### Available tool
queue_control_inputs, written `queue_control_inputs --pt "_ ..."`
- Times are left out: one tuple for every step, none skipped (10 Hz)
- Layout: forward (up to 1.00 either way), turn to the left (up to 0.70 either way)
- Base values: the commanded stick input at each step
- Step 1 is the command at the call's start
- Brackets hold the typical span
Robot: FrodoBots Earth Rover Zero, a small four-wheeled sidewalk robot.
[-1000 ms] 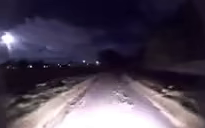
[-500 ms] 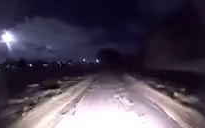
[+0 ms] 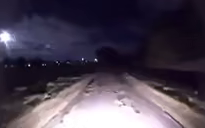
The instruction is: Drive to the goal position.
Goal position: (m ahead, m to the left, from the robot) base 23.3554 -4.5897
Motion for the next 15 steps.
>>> queue_control_inputs --pt "0.85 0.0" --pt "0.85 0.0" --pt "0.85 0.0" --pt "0.85 0.0" --pt "0.85 0.0" --pt "0.85 0.0" --pt "0.85 0.0" --pt "0.85 0.0" --pt "0.85 0.0" --pt "0.85 0.0" --pt "0.85 0.0" --pt "0.85 0.0" --pt "0.85 0.0" --pt "0.85 -0.1" --pt "0.85 -0.23"
